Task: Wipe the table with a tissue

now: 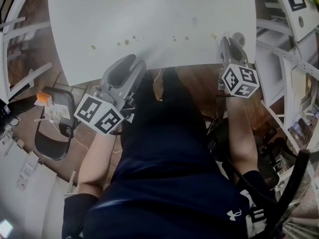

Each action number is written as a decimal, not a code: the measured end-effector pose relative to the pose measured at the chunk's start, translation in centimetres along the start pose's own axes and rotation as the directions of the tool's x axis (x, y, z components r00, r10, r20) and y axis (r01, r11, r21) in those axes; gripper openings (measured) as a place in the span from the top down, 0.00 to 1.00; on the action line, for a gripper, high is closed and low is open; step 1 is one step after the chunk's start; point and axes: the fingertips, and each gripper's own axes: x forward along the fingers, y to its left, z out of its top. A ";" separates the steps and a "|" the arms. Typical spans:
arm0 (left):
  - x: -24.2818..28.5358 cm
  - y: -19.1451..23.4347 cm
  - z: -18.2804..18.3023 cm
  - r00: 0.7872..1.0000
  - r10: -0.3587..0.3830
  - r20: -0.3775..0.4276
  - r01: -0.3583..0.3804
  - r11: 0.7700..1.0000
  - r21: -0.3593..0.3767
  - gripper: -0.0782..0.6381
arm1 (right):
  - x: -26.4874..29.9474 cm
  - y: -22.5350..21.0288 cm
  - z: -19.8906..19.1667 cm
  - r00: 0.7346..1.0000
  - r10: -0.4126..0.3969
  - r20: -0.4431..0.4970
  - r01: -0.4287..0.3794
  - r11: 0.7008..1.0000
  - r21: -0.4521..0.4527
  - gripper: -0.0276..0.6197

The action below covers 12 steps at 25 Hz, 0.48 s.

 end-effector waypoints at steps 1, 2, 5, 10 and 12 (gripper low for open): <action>0.1 0.0 0.1 1.000 -0.003 0.001 0.003 1.000 -0.003 0.70 | 0.0 0.1 -0.2 1.000 0.004 -0.015 -0.004 1.000 -0.010 0.89; 0.2 0.0 0.1 1.000 -0.005 0.002 0.005 1.000 -0.006 0.70 | 0.1 0.3 -0.4 0.999 0.012 -0.030 -0.013 1.000 -0.018 0.84; 0.3 0.2 0.3 1.000 -0.009 0.005 0.009 1.000 -0.012 0.70 | 0.3 1.0 -1.0 0.997 0.033 -0.068 -0.036 0.998 -0.051 0.76; 0.4 0.5 0.3 1.000 -0.010 0.006 0.010 1.000 -0.020 0.70 | 0.9 1.0 -1.9 0.992 -0.021 -0.123 -0.001 0.983 -0.183 0.76; 0.4 0.7 0.2 1.000 -0.008 0.005 0.009 1.000 -0.025 0.70 | 1.1 1.0 -1.9 0.990 -0.043 -0.132 0.011 0.972 -0.234 0.77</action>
